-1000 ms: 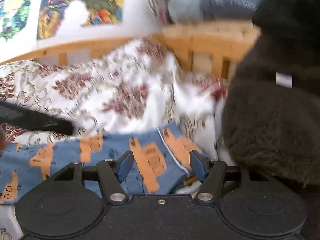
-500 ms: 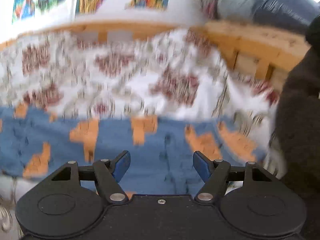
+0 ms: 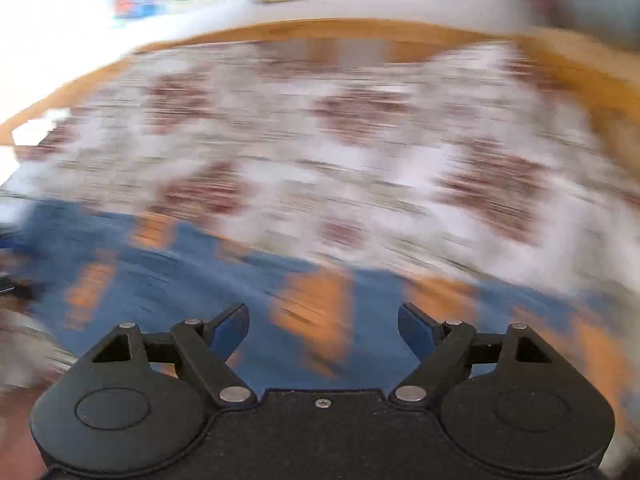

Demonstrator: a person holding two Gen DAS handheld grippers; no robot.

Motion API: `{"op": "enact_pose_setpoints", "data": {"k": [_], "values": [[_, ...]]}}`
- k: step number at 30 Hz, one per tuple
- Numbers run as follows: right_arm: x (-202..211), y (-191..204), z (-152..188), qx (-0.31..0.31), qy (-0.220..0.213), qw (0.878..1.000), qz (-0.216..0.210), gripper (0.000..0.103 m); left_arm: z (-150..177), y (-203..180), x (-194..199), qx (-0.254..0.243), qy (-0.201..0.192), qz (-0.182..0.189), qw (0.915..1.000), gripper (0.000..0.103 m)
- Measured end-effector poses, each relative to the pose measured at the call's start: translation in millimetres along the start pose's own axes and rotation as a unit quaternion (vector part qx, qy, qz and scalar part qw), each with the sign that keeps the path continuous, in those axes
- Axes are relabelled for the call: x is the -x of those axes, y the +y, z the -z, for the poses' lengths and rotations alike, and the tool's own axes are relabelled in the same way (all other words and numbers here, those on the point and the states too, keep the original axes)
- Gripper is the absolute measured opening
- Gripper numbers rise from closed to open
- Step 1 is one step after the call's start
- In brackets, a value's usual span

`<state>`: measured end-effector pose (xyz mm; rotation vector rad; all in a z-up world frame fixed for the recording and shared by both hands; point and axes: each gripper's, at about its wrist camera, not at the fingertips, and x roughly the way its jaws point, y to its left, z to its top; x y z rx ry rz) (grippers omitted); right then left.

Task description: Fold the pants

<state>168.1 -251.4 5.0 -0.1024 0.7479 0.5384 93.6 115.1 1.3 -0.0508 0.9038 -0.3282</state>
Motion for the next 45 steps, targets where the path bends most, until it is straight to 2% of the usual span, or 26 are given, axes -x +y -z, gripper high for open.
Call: {"op": "enact_pose_setpoints", "data": {"k": [3,5,8,11,12,14,15,16,19,21,22,24,26,30,33,35,36,37,38,39,40,41,43,44,45], "values": [[-40.3,10.2,-36.3,0.008,0.024,0.994,-0.105,0.083,-42.3,7.0,-7.9,0.001,-0.009,0.008,0.9999,0.103],[-68.4,16.1,-55.2,0.013,0.039,0.988,-0.152,0.083,-69.1,9.5,-21.6,-0.013,-0.012,0.008,0.9998,0.103],[-107.0,22.7,-77.1,0.033,0.068,0.979,-0.19,0.082,-99.8,14.1,-58.8,-0.034,0.016,0.004,0.9993,0.102],[-132.3,21.9,-89.8,0.047,0.096,0.969,-0.223,0.078,-112.8,22.7,-93.8,-0.042,0.056,0.015,0.9974,0.099],[-138.3,22.9,-89.1,0.053,0.103,0.967,-0.228,0.073,-113.4,26.6,-100.5,-0.038,0.064,0.025,0.9969,0.097],[-146.6,28.1,-86.2,0.072,0.116,0.963,-0.234,0.055,-112.2,35.6,-109.6,-0.02,0.073,0.052,0.9958,0.095],[-148.5,32.3,-84.1,0.082,0.118,0.962,-0.233,0.037,-111.0,39.9,-112.1,-0.013,0.077,0.068,0.9947,0.093],[-147.9,34.2,-82.6,0.093,0.117,0.962,-0.229,0.024,-110.3,42.4,-114.3,-0.008,0.079,0.082,0.9935,0.092],[-139.8,41.6,-76.6,0.119,0.097,0.963,-0.221,0.014,-107.2,42.5,-117.7,-0.017,0.083,0.108,0.9905,0.087],[-125.8,47.7,-72.1,0.145,0.072,0.966,-0.202,0.01,-105.4,38.4,-118.2,-0.037,0.088,0.111,0.9893,0.067],[-117.0,52.3,-69.3,0.164,0.057,0.966,-0.192,0.008,-103.5,36.1,-118.4,-0.047,0.091,0.11,0.9887,0.061],[-99.4,62.5,-62.1,0.198,0.031,0.962,-0.186,0.007,-98.6,32.2,-116.4,-0.067,0.094,0.102,0.988,0.041],[-81.3,74.1,-50.8,0.228,0.012,0.956,-0.186,0.002,-92.6,30.2,-109.1,-0.082,0.088,0.104,0.9872,0.033],[-58.5,93.7,-26.9,0.26,0.001,0.947,-0.187,0.0,-83.6,31.6,-90.4,-0.077,0.083,0.126,0.9855,0.033],[-52.4,100.4,-13.4,0.26,-0.013,0.95,-0.173,0.001,-82.9,29.1,-81.5,-0.081,0.089,0.129,0.9843,0.038],[-57.4,96.8,-17.2,0.236,-0.024,0.958,-0.163,0.017,-85.1,24.9,-82.2,-0.088,0.092,0.116,0.9851,0.038],[-60.8,92.7,-22.3,0.224,-0.024,0.961,-0.162,0.028,-86.1,22.0,-83.8,-0.091,0.094,0.112,0.9851,0.038],[-64.3,87.5,-29.7,0.211,-0.024,0.963,-0.166,0.031,-86.3,18.0,-85.0,-0.1,0.092,0.104,0.9852,0.038],[-66.8,81.6,-36.7,0.2,-0.027,0.965,-0.17,0.033,-85.5,13.0,-85.1,-0.114,0.089,0.093,0.9851,0.034],[-70.8,75.7,-44.8,0.193,-0.027,0.966,-0.171,0.039,-83.7,7.1,-84.3,-0.133,0.083,0.081,0.9843,0.025],[-77.9,70.9,-52.1,0.194,-0.014,0.966,-0.172,0.052,-81.4,3.4,-83.3,-0.147,0.08,0.07,0.9834,0.021],[-86.8,65.9,-57.1,0.197,0.004,0.964,-0.179,0.056,-78.6,-0.8,-82.1,-0.161,0.077,0.061,0.9821,0.016],[-102.2,56.1,-61.0,0.193,0.026,0.963,-0.189,0.056,-73.3,-6.5,-77.9,-0.18,0.067,0.049,0.9802,0.012],[-108.8,51.9,-61.0,0.189,0.037,0.963,-0.19,0.051,-70.3,-8.8,-75.0,-0.188,0.061,0.046,0.9793,0.01],[-113.8,48.7,-60.4,0.186,0.041,0.964,-0.187,0.027,-66.9,-10.7,-71.3,-0.196,0.052,0.042,0.9782,0.009]]}}
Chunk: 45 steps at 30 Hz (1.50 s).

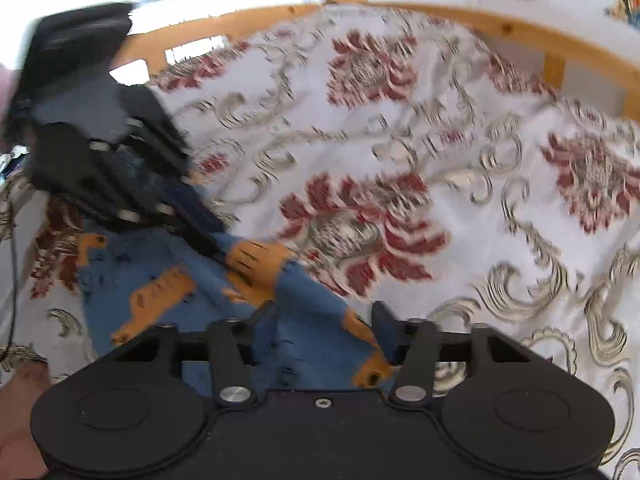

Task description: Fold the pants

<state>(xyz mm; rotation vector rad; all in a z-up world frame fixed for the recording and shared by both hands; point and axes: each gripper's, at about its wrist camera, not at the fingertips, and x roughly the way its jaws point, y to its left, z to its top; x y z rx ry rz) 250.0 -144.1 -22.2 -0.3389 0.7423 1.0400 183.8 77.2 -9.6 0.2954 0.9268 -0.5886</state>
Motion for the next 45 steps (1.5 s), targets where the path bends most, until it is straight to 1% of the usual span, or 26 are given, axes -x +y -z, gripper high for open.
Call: {"op": "enact_pose_setpoints", "data": {"k": [1,5,8,9,10,12,15,17,18,20,22,23,25,26,27,28,30,32,34,35,36,37,39,41,43,45], "values": [[-2.0,-0.9,1.8,0.002,0.003,1.0,0.007,0.007,2.6,-3.9,2.9,-0.01,-0.007,-0.005,0.9999,0.009],[1.1,9.5,12.3,0.033,0.012,0.999,0.009,0.0,10.8,-16.1,10.4,-0.037,-0.014,0.01,0.9991,0.008],[10.4,24.8,18.8,0.053,0.001,0.999,0.012,0.0,13.8,-20.9,8.3,-0.043,-0.006,0.013,0.999,0.008],[13.6,30.1,19.2,0.061,-0.007,0.998,0.021,0.006,14.3,-21.5,7.2,-0.042,-0.004,0.013,0.999,0.008],[15.2,33.8,18.6,0.071,-0.013,0.997,0.03,0.024,14.6,-22.2,6.1,-0.041,-0.001,0.013,0.9991,0.008],[14.6,36.0,16.2,0.093,-0.018,0.995,0.04,0.047,15.1,-23.5,4.4,-0.04,0.002,0.012,0.9991,0.008],[6.3,28.5,9.8,0.095,-0.007,0.995,0.026,0.048,16.2,-24.8,3.5,-0.04,0.004,0.012,0.9991,0.008],[-3.4,23.3,8.1,0.088,0.015,0.996,0.011,0.037,17.3,-25.4,3.2,-0.039,0.005,0.016,0.9991,0.008],[-5.3,22.2,8.6,0.085,0.017,0.996,0.005,0.003,17.8,-25.6,2.9,-0.039,0.007,0.018,0.9991,0.008],[-0.8,25.6,11.3,0.084,0.002,0.996,0.012,0.002,17.5,-25.0,3.8,-0.035,0.006,0.019,0.9992,0.008],[9.5,37.2,16.2,0.098,-0.014,0.995,0.019,0.001,13.4,-17.6,8.0,0.0,-0.004,0.03,0.9995,0.008],[13.9,45.1,20.4,0.108,-0.019,0.994,0.024,0.001,10.2,-12.9,11.3,0.021,-0.015,0.039,0.9989,0.011],[18.6,57.0,27.4,0.119,-0.025,0.992,0.027,0.001,1.3,-4.2,15.8,0.052,-0.043,0.042,0.9968,0.029],[18.8,60.4,30.1,0.117,-0.025,0.992,0.026,0.001,-4.6,-1.5,13.9,0.059,-0.05,0.038,0.9963,0.042],[18.3,62.4,32.0,0.114,-0.026,0.993,0.027,0.001,-10.1,0.4,9.9,0.06,-0.051,0.033,0.9963,0.046],[17.5,63.8,33.7,0.11,-0.027,0.993,0.03,0.001,-16.7,2.3,4.0,0.058,-0.048,0.034,0.9966,0.047],[17.9,62.2,34.6,0.093,-0.032,0.995,0.031,0.001,-26.5,6.2,-10.0,0.055,-0.024,0.054,0.9967,0.06],[20.3,59.1,34.5,0.074,-0.037,0.996,0.029,0.001,-31.0,7.5,-23.7,0.05,0.0,0.073,0.9961,0.065],[22.1,58.3,35.7,0.068,-0.04,0.996,0.029,0.001,-32.5,5.1,-33.3,0.033,0.01,0.063,0.9974,0.061],[22.4,59.2,36.4,0.067,-0.042,0.996,0.03,0.001,-34.9,6.2,-38.6,0.033,0.017,0.061,0.9974,0.049],[23.0,60.1,37.4,0.065,-0.043,0.996,0.032,0.001,-37.8,9.2,-46.3,0.042,0.033,0.068,0.9963,0.022],[23.5,60.3,37.6,0.062,-0.046,0.996,0.034,0.001,-39.3,11.6,-53.1,0.053,0.05,0.075,0.9945,0.012],[25.2,58.9,36.4,0.055,-0.055,0.996,0.042,0.002,-39.7,10.9,-57.3,0.054,0.056,0.074,0.9942,0.009],[28.3,56.6,34.0,0.041,-0.071,0.994,0.068,0.002,-43.2,4.6,-50.1,0.048,0.039,0.034,0.9975,0.008],[35.2,52.2,33.1,0.018,-0.095,0.99,0.107,0.028,-47.3,1.3,-40.8,0.05,0.011,-0.018,0.9985,0.007],[41.7,44.8,34.7,-0.014,-0.107,0.987,0.117,0.034,-49.8,5.5,-40.9,0.065,0.001,-0.052,0.9965,0.007]]}}
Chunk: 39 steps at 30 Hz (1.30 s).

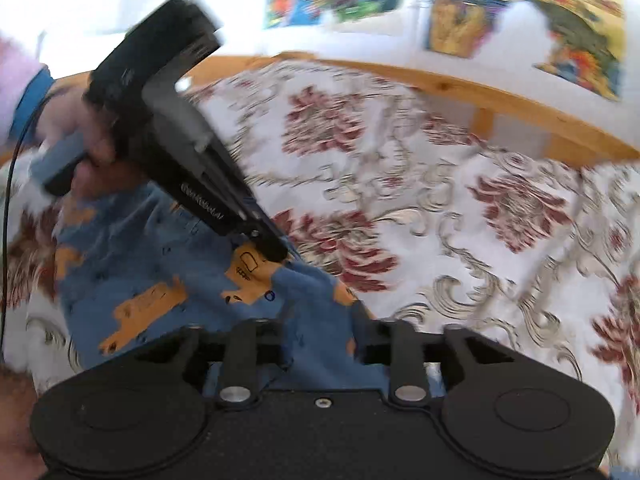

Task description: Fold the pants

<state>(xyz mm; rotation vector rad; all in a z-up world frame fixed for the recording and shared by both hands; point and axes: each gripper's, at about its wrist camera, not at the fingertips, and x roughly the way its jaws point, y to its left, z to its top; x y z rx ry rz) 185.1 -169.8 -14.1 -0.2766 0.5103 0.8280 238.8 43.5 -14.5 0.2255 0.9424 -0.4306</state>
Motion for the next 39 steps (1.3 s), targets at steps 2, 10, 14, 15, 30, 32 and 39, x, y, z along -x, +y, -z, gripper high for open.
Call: {"op": "enact_pose_setpoints", "data": {"k": [2,10,14,15,30,32,39], "values": [[-0.4,-4.8,5.0,-0.023,0.013,1.0,-0.001,0.034,-1.0,2.8,-11.2,0.015,0.003,-0.012,0.9998,0.007],[29.2,-13.6,30.2,-0.13,0.042,0.988,0.077,0.047,4.6,7.6,-34.4,0.038,-0.001,-0.023,0.999,0.02],[50.9,-9.9,56.9,-0.184,0.097,0.97,0.126,0.066,10.6,7.4,-17.2,0.074,-0.033,-0.046,0.9957,0.039],[58.4,-13.2,64.6,-0.206,0.102,0.963,0.138,0.064,13.9,5.1,-10.3,0.083,-0.043,-0.056,0.994,0.039],[183.3,-78.9,124.0,-0.457,-0.002,0.856,0.241,0.075,65.6,-121.2,1.9,-0.024,-0.015,-0.053,0.9982,0.086],[189.0,-77.7,120.1,-0.451,-0.006,0.862,0.232,0.075,52.9,-121.7,11.2,-0.011,-0.015,-0.038,0.9991,0.086],[202.4,-71.2,104.7,-0.39,-0.02,0.881,0.265,0.082,-50.7,-174.6,7.3,-0.061,-0.049,0.055,0.9955,0.093]]}}
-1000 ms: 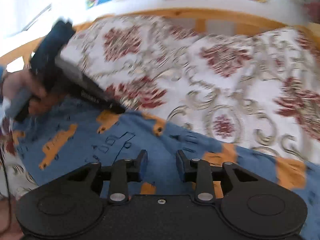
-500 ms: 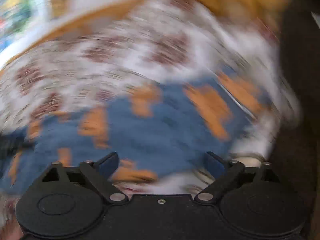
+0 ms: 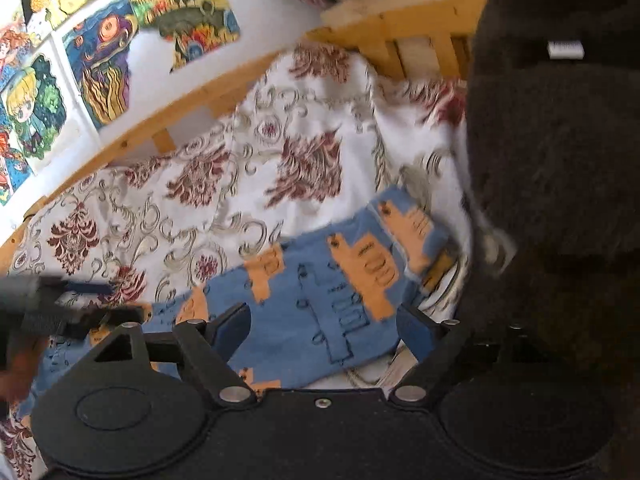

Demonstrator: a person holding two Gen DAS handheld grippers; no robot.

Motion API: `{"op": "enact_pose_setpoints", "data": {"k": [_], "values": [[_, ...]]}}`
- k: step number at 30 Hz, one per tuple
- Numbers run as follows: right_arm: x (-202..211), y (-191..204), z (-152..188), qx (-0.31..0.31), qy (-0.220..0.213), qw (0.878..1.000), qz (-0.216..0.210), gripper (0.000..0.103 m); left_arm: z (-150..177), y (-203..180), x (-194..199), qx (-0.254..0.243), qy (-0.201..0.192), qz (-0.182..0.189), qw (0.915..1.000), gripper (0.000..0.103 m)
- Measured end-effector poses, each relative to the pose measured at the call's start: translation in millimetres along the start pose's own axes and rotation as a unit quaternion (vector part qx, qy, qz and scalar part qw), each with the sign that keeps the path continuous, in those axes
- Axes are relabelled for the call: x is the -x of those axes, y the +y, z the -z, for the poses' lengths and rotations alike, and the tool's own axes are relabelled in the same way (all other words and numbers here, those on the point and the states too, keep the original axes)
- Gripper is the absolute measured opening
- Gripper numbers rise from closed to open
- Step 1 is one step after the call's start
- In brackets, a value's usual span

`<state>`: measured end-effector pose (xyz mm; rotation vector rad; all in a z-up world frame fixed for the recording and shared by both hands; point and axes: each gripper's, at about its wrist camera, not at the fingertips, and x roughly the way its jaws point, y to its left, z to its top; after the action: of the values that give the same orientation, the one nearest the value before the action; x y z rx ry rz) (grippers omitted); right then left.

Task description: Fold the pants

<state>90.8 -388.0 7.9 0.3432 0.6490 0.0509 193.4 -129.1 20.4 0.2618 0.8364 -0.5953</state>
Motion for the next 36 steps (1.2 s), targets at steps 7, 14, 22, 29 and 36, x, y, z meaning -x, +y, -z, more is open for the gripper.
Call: {"op": "enact_pose_setpoints", "data": {"k": [7,14,22,29,36], "values": [[-11.4,-26.8,-6.2,-0.046,-0.043,0.998,0.011,0.073,-116.4,-69.4,-73.9,0.002,0.062,0.125,0.9903,0.1],[-25.7,-27.0,-3.7,-0.032,-0.028,0.996,0.074,0.056,-150.7,-101.3,-150.6,0.122,0.148,0.144,0.9708,0.103],[-26.1,-34.6,-2.9,-0.077,-0.033,0.994,0.07,0.061,-136.6,-103.0,-186.0,0.208,0.203,0.127,0.9485,0.103],[-27.0,-40.8,-4.1,-0.12,-0.065,0.988,0.067,0.055,-131.6,-98.8,-188.3,0.208,0.198,0.114,0.9512,0.103],[-22.9,-33.9,-1.4,-0.097,-0.046,0.988,0.109,0.034,-139.3,-85.8,-181.8,0.2,0.207,0.108,0.9515,0.103]]}}
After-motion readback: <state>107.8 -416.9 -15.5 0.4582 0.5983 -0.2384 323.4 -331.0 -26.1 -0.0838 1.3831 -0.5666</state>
